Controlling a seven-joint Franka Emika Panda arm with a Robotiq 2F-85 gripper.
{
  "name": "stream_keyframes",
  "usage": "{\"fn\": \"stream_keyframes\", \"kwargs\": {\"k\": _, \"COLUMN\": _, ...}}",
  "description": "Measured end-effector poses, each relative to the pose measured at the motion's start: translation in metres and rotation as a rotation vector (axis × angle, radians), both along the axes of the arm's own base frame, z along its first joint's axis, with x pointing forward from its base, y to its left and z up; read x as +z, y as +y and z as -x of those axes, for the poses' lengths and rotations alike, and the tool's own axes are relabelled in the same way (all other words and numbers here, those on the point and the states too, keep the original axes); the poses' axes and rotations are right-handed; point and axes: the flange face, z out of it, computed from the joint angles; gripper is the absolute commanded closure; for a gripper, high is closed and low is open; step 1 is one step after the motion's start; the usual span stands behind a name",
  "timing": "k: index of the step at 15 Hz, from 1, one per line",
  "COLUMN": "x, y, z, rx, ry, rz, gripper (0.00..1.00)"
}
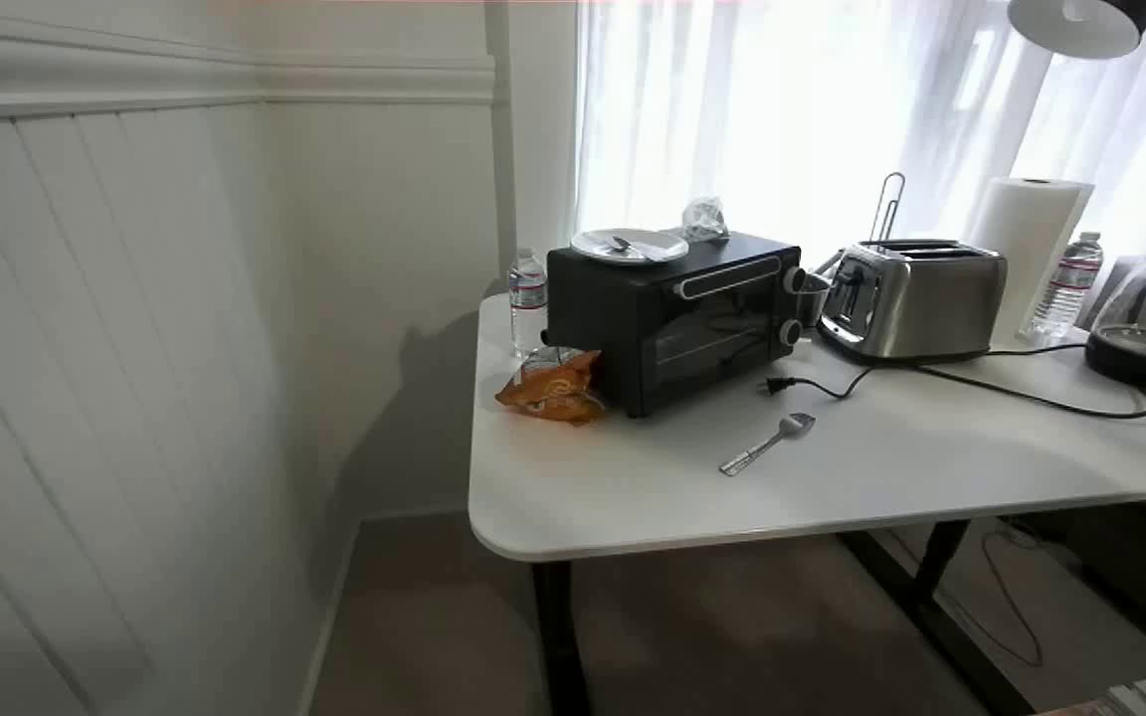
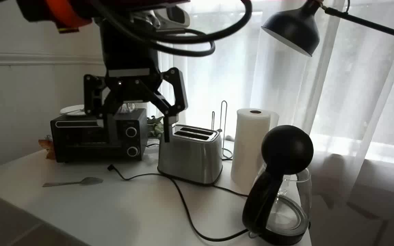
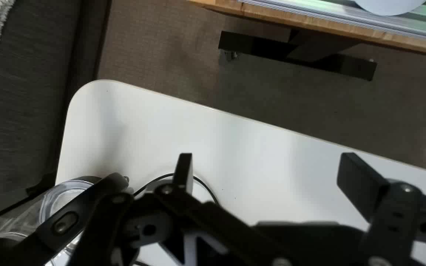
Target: Turn the toaster to have its cord facing the paper towel holder
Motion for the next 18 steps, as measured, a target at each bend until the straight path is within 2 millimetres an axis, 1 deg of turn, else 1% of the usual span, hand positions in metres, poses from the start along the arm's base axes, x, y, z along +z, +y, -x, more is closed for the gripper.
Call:
{"fn": "stream_keyframes", "kwargs": {"k": 12, "x": 0.000, "y": 0.000, "z": 0.000, "rx": 0.000, "ry": 0.000, "rz": 0.000, "gripper": 0.00}}
{"fn": "stream_keyframes", "kwargs": {"k": 14, "x": -0.001, "y": 0.002, "z": -0.002, "rx": -0.016, "ry": -0.006, "rz": 0.001, "gripper": 0.00}}
{"fn": "stream_keyframes", "kwargs": {"k": 16, "x": -0.002, "y": 0.015, "z": -0.010, "rx": -0.047, "ry": -0.011, "rz": 0.004, "gripper": 0.00}}
{"fn": "stream_keyframes", "kwargs": {"k": 18, "x": -0.004, "y": 0.039, "z": -0.023, "rx": -0.109, "ry": -0.017, "rz": 0.004, "gripper": 0.00}}
